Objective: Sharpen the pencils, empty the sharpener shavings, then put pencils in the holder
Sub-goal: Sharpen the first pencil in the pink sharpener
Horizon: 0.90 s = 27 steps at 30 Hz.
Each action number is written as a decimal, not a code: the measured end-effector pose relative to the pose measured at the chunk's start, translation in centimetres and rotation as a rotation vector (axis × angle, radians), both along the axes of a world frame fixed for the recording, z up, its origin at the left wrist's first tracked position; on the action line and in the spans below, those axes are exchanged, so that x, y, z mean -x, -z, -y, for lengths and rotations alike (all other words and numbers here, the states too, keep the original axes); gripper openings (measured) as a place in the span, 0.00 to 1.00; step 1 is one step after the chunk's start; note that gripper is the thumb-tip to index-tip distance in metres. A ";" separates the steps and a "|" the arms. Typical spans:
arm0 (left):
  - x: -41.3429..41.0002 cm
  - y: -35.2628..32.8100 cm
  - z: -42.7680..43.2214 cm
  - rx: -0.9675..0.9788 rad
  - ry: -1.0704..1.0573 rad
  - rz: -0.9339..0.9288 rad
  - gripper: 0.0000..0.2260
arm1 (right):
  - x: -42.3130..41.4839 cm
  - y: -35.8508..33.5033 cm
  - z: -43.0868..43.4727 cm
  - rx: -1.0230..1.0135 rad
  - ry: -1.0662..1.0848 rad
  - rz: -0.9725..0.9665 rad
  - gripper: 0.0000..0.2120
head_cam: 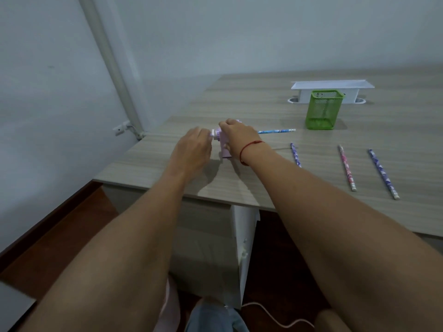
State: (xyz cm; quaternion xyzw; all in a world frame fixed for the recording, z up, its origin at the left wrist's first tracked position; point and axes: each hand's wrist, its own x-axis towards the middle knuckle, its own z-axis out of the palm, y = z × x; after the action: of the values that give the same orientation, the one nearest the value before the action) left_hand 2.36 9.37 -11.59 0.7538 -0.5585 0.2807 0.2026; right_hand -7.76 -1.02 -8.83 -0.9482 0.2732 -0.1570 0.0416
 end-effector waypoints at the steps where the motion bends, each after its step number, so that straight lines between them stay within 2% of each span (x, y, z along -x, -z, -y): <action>1: 0.4 0.7 -0.5 -0.018 0.017 -0.053 0.10 | 0.0 0.1 0.0 -0.007 0.003 0.005 0.20; 3: 0.7 1.0 -0.9 -0.053 0.029 -0.121 0.10 | -0.1 0.2 0.1 -0.009 0.010 0.022 0.19; 8: 0.0 1.0 -0.2 -0.266 0.023 -0.121 0.11 | -0.1 0.3 0.6 -0.028 0.004 0.028 0.20; 12: -0.8 1.4 1.4 -0.312 -0.017 -0.254 0.13 | -0.2 1.4 1.0 0.008 -0.015 0.034 0.25; 16: -1.3 1.4 1.5 -0.332 -0.031 -0.270 0.13 | 0.1 2.3 0.8 0.076 0.026 0.085 0.28; 22: -1.0 1.8 1.8 -0.325 -0.075 -0.270 0.10 | -0.1 4.2 1.1 0.235 0.035 0.033 0.43; 24: -1.0 1.9 1.8 -0.313 -0.073 -0.275 0.09 | -0.2 4.6 1.0 0.246 0.046 0.042 0.42; 27: -1.1 2.0 2.0 -0.316 -0.062 -0.267 0.09 | -0.2 4.5 0.9 0.238 0.032 0.073 0.33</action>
State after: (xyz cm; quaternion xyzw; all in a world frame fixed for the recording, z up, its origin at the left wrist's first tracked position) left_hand 3.48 7.34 -13.58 0.8234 -0.5404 0.0934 0.1456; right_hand -7.54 -1.92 -13.29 -0.9356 0.2659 -0.2234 -0.0641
